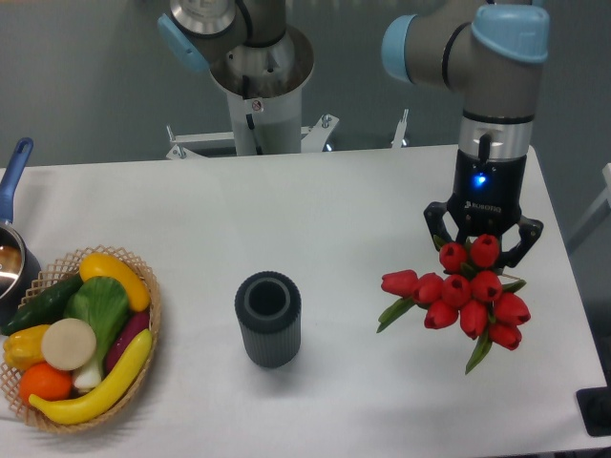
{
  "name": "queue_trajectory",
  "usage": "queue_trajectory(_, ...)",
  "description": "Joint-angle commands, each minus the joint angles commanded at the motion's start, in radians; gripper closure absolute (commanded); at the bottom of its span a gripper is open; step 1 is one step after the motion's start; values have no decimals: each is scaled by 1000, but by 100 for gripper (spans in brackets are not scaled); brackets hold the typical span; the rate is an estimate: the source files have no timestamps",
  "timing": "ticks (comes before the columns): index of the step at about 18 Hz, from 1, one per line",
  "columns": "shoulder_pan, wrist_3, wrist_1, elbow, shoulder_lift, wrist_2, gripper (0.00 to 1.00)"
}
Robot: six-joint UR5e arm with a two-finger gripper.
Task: Place the flowers on the table
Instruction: 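Lower the held red tulip bouquet toward the table surface, then open the gripper to release the tulips and lift away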
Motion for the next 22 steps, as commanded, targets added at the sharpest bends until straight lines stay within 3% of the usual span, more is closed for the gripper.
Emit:
queue_trajectory(8, -97, 60, -5, -8, -51, 241, 58)
queue_trajectory(12, -110, 98, -6, -20, -78, 336, 58)
queue_trajectory(22, -121, 115, -5, -28, -144, 376, 58)
